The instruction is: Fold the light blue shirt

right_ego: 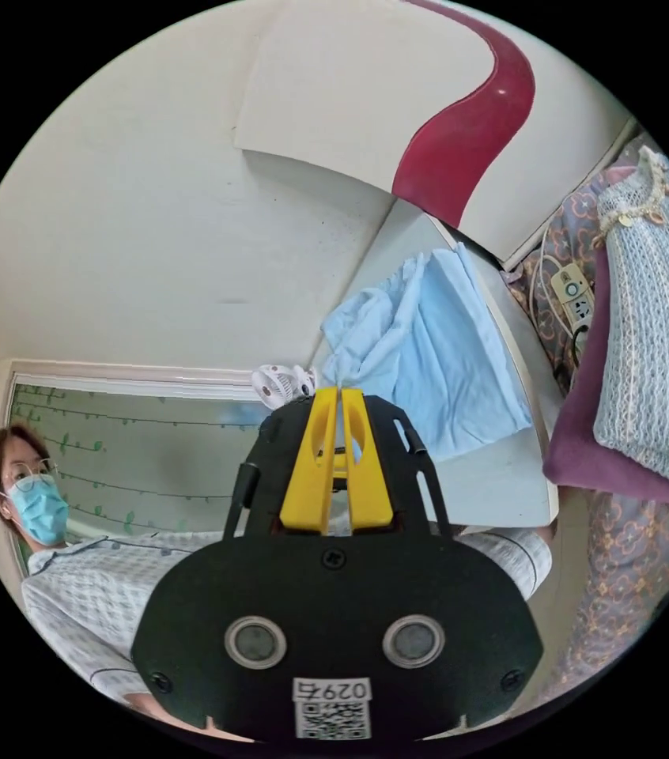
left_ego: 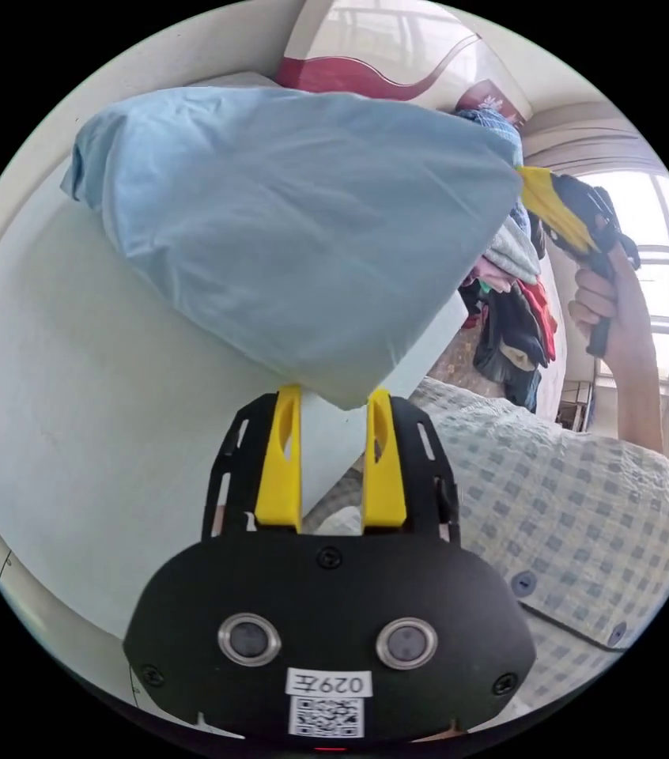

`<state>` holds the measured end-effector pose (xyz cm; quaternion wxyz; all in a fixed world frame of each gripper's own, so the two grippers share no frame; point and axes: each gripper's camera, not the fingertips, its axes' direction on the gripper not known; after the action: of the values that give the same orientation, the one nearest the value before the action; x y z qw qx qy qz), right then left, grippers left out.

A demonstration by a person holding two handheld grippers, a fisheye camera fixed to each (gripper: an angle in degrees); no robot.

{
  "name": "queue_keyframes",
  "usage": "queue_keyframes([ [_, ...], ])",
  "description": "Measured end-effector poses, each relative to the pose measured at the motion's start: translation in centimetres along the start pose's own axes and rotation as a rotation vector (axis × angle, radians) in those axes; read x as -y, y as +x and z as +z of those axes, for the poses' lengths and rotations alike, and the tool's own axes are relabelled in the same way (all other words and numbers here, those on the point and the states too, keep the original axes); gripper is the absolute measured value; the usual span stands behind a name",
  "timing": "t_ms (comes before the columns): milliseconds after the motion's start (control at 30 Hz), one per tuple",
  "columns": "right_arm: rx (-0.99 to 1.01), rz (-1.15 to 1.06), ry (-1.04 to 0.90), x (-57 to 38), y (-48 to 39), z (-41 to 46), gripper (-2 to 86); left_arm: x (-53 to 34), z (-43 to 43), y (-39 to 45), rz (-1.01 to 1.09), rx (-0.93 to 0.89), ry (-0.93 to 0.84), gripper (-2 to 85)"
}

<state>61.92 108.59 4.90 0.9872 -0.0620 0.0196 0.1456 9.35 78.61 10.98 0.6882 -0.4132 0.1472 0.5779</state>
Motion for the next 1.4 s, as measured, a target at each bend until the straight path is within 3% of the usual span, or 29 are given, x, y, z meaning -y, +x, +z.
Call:
queue_keyframes([
  [67, -0.004, -0.007, 0.03, -0.6, -0.7, -0.9, -0.1, 0.2, 0.7, 0.8, 0.008, 0.0, -0.011, 4.3],
  [100, -0.059, -0.009, 0.046, -1.2, -1.0, -1.5, -0.1, 0.3, 1.1, 1.4, 0.006, 0.017, -0.027, 0.5],
  [200, -0.302, 0.062, 0.071, -2.5, 0.0, -2.5, -0.1, -0.2, 1.5, 2.4, -0.038, 0.178, -0.013, -0.6],
  [300, -0.303, 0.107, -0.044, -2.1, 2.5, -0.8, -0.1, -0.4, 1.5, 2.9, -0.045, 0.118, 0.004, -0.9],
  [433, -0.51, 0.018, -0.109, -1.1, 0.9, 1.3, 0.0, -1.3, -1.6, 4.8, -0.035, -0.021, 0.129, -1.0],
  [533, -0.666, -0.064, -0.189, -0.3, -0.4, 3.6, 0.0, -0.3, -3.7, 7.6, 0.027, 0.005, 0.211, -1.0],
  [633, -0.826, -0.061, -0.317, 0.4, 0.9, 6.3, 0.0, 3.9, -1.8, 11.1, 0.147, 0.08, 0.122, -1.0],
  [700, -0.82, -0.034, -0.338, 0.8, 1.1, 6.5, 0.1, 6.7, 0.7, 13.2, 0.214, 0.144, 0.023, -1.0],
  [833, -0.803, -0.085, -0.151, -0.1, -3.6, 3.2, 0.3, 10.3, 5.6, 16.9, 0.286, 0.347, -0.141, -1.0],
  [933, -0.807, -0.191, -0.141, -0.3, -6.8, 4.3, 0.1, 11.8, 7.1, 18.0, 0.292, 0.374, -0.185, -1.0],
  [1033, -0.72, -0.254, -0.329, 1.2, -6.0, 10.0, -0.2, 14.0, 7.7, 18.3, 0.265, 0.335, -0.276, -1.0],
  [1133, -0.834, -0.168, -0.437, 3.4, -1.9, 14.1, -0.4, 16.3, 8.2, 17.6, 0.229, 0.251, -0.389, -1.0],
  [1233, -0.673, -0.073, -0.407, 4.0, -0.3, 13.2, -0.4, 16.6, 8.5, 16.2, 0.201, 0.189, -0.458, -1.0],
  [1400, -0.616, -0.079, -0.443, 0.5, -0.4, 13.7, -0.4, 13.5, 7.9, 12.8, 0.117, 0.062, -0.421, -1.0],
])
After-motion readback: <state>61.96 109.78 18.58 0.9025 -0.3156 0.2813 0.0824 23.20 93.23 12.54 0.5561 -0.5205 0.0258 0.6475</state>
